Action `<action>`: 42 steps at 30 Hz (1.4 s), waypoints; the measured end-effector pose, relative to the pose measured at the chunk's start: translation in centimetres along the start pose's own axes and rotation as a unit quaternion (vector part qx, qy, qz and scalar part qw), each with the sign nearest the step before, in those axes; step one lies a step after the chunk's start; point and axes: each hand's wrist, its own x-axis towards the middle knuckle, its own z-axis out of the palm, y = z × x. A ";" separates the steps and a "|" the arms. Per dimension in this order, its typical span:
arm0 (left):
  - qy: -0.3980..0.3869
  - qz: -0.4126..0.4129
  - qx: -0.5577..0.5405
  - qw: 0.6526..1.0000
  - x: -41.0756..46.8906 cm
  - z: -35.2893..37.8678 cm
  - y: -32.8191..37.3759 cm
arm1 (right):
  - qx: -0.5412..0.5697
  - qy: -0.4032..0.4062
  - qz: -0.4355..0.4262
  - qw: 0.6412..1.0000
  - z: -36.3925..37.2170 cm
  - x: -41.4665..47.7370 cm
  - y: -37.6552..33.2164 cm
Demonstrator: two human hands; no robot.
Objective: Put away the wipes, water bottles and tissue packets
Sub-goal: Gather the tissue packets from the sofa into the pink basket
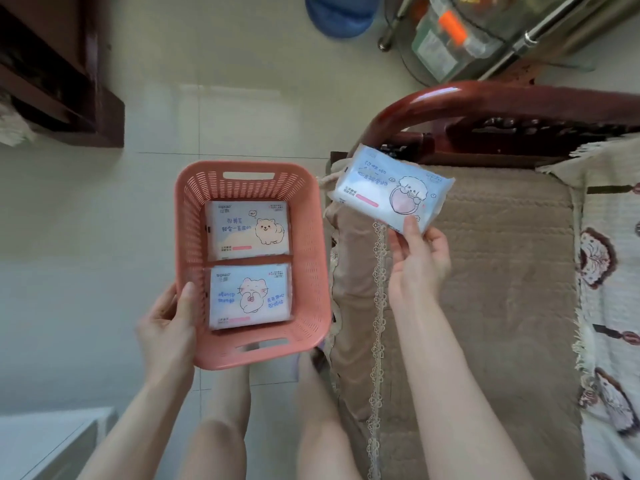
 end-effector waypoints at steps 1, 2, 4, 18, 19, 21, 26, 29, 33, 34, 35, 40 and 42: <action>0.009 -0.004 -0.005 1.000 0.6 -0.8 0.1 | -0.006 -0.021 0.004 1.000 1.1 -0.7 0.7; 0.015 -0.008 -0.007 1.000 1.0 -1.1 0.0 | -0.015 -0.042 0.006 0.999 1.8 -1.3 1.1; 0.032 -0.015 -0.016 0.999 2.2 -2.9 0.4 | -0.055 -0.090 0.023 0.994 4.3 -3.3 3.2; 0.105 -0.034 -0.131 0.985 10.1 -12.2 5.7 | -0.378 -0.232 0.038 0.895 20.0 -15.5 19.7; 0.109 -0.034 -0.141 0.983 10.8 -12.7 6.2 | -0.392 -0.229 0.038 0.890 21.1 -15.8 20.7; 0.121 -0.031 -0.159 0.979 12.3 -14.3 7.0 | -0.414 -0.231 0.039 0.880 23.9 -16.7 23.0; 0.139 -0.018 -0.199 0.970 14.3 -16.6 8.7 | -0.484 -0.236 0.021 0.842 28.5 -17.8 26.6; 0.150 -0.020 -0.215 0.965 15.7 -18.0 9.7 | -0.549 -0.241 -0.004 0.800 31.1 -19.6 28.0; 0.182 -0.018 -0.241 0.953 18.0 -20.4 11.3 | -0.558 -0.256 -0.002 0.789 34.5 -22.5 30.2; 0.193 -0.018 -0.247 0.950 18.7 -20.9 11.9 | -0.557 -0.261 0.003 0.789 35.3 -23.1 30.8; 0.201 -0.017 -0.251 0.947 19.4 -21.5 12.4 | -0.554 -0.268 0.008 0.788 36.1 -23.8 31.2; 0.247 -0.028 -0.275 0.929 23.9 -25.1 15.0 | -0.572 -0.319 0.029 0.755 41.1 -27.1 34.1; 0.270 -0.028 -0.279 0.921 26.3 -26.7 16.3 | -0.578 -0.346 0.040 0.738 43.7 -28.4 35.5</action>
